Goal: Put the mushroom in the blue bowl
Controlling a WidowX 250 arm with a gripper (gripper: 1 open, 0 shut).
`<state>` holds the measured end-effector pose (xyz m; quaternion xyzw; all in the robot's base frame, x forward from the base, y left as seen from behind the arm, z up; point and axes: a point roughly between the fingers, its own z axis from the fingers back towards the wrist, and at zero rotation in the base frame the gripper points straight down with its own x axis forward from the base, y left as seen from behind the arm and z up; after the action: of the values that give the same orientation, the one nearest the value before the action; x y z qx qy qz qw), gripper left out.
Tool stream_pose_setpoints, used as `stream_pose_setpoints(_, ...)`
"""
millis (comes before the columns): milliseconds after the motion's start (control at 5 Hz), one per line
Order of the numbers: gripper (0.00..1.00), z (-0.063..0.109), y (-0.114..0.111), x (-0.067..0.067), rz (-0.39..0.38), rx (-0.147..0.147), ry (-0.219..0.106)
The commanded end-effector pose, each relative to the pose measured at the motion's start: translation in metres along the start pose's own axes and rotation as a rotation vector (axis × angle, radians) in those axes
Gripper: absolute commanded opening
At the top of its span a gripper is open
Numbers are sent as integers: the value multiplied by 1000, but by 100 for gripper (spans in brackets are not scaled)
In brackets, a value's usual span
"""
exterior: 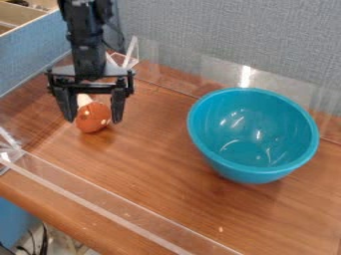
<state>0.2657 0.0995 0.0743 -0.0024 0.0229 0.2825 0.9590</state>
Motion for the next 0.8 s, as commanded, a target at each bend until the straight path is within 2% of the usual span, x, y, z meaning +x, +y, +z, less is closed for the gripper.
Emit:
stream_pose_setpoints(0, 100, 0, -1, 15, 100, -8, -58)
stream_pose_setpoints(400, 100, -15, 13, 22, 179, -31, -87)
stream_pose_setpoints(600, 100, -11, 11, 18, 161, -43, -100)
